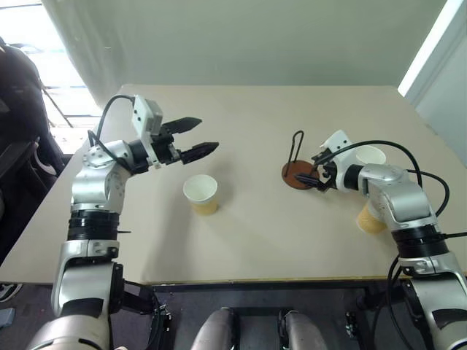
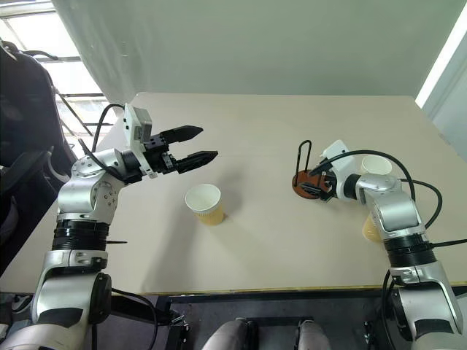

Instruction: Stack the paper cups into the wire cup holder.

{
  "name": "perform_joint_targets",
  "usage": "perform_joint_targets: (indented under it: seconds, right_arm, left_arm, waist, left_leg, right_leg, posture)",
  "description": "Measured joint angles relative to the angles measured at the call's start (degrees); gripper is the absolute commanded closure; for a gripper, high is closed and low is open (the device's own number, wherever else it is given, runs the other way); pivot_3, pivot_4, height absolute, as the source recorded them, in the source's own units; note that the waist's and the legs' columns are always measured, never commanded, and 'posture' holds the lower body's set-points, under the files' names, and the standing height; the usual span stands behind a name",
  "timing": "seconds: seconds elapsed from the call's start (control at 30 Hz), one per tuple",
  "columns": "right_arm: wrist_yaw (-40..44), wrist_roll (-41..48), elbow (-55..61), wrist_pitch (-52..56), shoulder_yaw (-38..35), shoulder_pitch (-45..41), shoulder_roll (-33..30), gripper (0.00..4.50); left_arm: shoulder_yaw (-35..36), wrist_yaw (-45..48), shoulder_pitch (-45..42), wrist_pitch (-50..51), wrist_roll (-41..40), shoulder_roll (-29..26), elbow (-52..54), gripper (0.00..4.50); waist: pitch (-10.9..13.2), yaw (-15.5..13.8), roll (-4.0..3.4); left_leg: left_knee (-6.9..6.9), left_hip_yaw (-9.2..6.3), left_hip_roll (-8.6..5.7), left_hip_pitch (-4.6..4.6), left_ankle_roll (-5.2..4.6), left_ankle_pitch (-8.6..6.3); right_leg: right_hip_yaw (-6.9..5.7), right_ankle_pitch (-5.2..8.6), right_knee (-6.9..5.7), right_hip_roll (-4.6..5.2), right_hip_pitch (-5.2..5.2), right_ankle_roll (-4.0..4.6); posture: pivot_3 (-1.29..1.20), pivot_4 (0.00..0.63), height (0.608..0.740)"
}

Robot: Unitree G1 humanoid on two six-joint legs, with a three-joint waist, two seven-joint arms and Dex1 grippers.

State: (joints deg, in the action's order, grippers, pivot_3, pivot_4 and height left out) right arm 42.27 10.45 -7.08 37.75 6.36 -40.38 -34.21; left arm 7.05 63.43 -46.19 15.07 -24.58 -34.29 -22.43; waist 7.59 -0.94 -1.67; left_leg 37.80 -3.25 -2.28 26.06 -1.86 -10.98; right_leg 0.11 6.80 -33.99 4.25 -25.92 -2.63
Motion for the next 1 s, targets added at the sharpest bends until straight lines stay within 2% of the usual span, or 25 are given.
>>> perform_joint_targets:
  seconds: [0.23, 0.33, 0.67, 1.0]
  right_arm:
    - [0.0, -1.8, -0.5, -0.8, 0.1, 0.0, 0.2, 0.37]
    - [-0.2, -2.5, -0.8, -0.8, 0.1, 0.0, 0.2, 0.92]
    - [-0.1, -3.4, -1.5, -0.3, 0.1, 0.0, 0.4, 4.42]
    - [1.8, -3.4, -1.5, 0.3, 1.0, -0.8, 0.0, 4.47]
  left_arm:
    - [0.0, 0.0, 0.0, 0.1, 0.0, 0.0, 0.1, 0.0]
    - [0.0, 0.0, 0.0, 0.1, 0.0, 0.0, 0.0, 0.0]
    - [0.0, 0.0, 0.1, 0.0, 0.0, 0.0, 0.1, 0.0]
    - [0.0, 0.0, 0.1, 0.0, 0.0, 0.0, 0.0, 0.0]
  waist:
    - [0.0, 0.0, 0.0]
    - [0.0, 0.0, 0.0]
    - [0.0, 0.1, 0.0]
    - [0.0, 0.1, 0.0]
  left_leg:
    - [0.01, 0.0, 0.01, -0.01, 0.17, -0.09]
    - [0.01, 0.0, 0.01, -0.02, 0.18, -0.08]
    - [0.0, 0.0, 0.01, -0.01, 0.18, -0.09]
    - [0.0, 0.0, 0.01, -0.02, 0.19, -0.08]
  right_leg:
    - [0.0, -0.02, -0.01, 0.0, -0.01, 0.04]
    - [0.0, -0.02, -0.02, 0.0, -0.01, 0.04]
    - [0.0, -0.03, -0.01, 0.0, -0.01, 0.04]
    - [0.0, -0.03, -0.01, 0.0, -0.01, 0.06]
  posture:
    - [0.0, 0.15, 0.74]
    - [0.0, 0.15, 0.74]
    - [0.0, 0.15, 0.74]
    - [0.0, 0.15, 0.74]
